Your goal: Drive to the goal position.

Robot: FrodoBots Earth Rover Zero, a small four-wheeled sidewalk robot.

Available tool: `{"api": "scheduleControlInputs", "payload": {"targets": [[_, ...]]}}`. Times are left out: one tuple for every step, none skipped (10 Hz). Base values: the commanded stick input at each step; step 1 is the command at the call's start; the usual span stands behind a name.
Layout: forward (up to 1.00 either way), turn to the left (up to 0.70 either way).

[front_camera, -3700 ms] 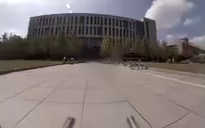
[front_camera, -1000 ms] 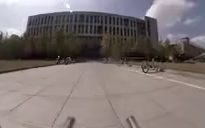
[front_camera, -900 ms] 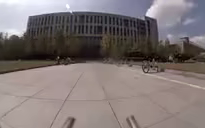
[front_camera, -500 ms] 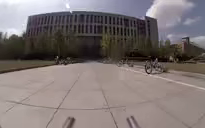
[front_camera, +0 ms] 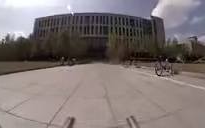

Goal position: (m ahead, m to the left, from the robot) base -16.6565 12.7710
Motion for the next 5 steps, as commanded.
{"api": "scheduleControlInputs", "payload": {"targets": [[0.7, 0.18], [0.7, 0.17], [0.7, 0.17], [0.7, 0.16], [0.7, 0.17]]}}
